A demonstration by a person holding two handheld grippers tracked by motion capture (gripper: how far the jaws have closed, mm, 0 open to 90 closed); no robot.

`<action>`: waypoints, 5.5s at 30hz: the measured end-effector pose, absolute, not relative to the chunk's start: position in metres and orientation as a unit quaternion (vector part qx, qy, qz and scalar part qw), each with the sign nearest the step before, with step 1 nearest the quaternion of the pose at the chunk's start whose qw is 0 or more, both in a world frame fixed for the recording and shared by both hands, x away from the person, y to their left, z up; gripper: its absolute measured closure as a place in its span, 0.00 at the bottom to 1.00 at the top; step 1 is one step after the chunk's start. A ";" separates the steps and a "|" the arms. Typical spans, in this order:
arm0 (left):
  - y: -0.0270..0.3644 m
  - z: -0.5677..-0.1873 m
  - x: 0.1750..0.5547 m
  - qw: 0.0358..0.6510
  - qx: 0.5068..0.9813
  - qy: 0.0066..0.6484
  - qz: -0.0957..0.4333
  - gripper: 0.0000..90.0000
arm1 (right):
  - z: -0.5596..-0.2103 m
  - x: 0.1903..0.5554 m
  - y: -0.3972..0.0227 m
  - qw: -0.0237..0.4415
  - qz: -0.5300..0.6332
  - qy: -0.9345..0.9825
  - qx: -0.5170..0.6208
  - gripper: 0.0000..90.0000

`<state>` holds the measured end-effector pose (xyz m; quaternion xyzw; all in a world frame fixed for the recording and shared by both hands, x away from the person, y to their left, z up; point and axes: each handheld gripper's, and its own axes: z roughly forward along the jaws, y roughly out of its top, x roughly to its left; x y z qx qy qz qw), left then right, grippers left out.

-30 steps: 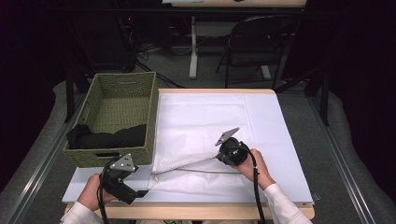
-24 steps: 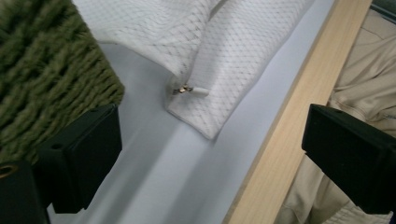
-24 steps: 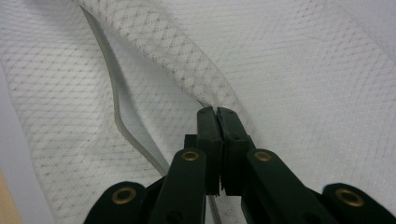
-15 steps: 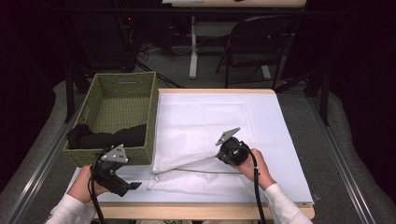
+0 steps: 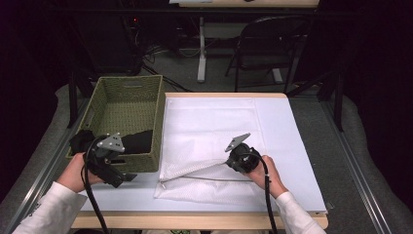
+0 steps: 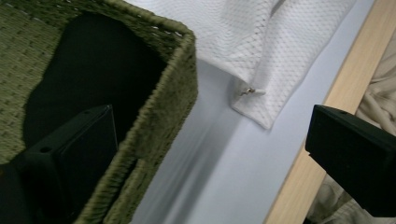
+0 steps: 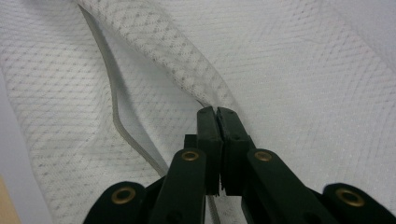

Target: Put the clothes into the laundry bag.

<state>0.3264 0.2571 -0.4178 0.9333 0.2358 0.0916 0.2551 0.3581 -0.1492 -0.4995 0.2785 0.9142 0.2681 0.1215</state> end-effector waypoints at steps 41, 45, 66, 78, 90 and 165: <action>0.271 -0.400 0.423 0.161 0.960 0.201 0.109 0.00 | -0.498 0.358 -0.148 0.129 0.263 0.915 0.277 0.99; 0.270 -0.405 0.430 0.153 0.962 0.199 0.104 0.01 | -0.497 0.358 -0.148 0.130 0.264 0.915 0.276 0.99; 0.270 -0.449 0.454 0.097 0.977 0.187 0.044 0.15 | -0.498 0.358 -0.147 0.129 0.260 0.916 0.276 0.99; 0.268 -0.461 0.462 0.077 0.981 0.177 0.025 0.22 | -0.499 0.358 -0.146 0.129 0.258 0.917 0.275 0.99; 0.264 -0.476 0.465 0.051 0.986 0.159 0.005 0.35 | -0.499 0.358 -0.146 0.128 0.256 0.918 0.274 0.99; 0.272 -0.394 0.432 0.102 0.985 0.115 0.084 0.73 | -0.496 0.357 -0.146 0.132 0.255 0.918 0.272 0.99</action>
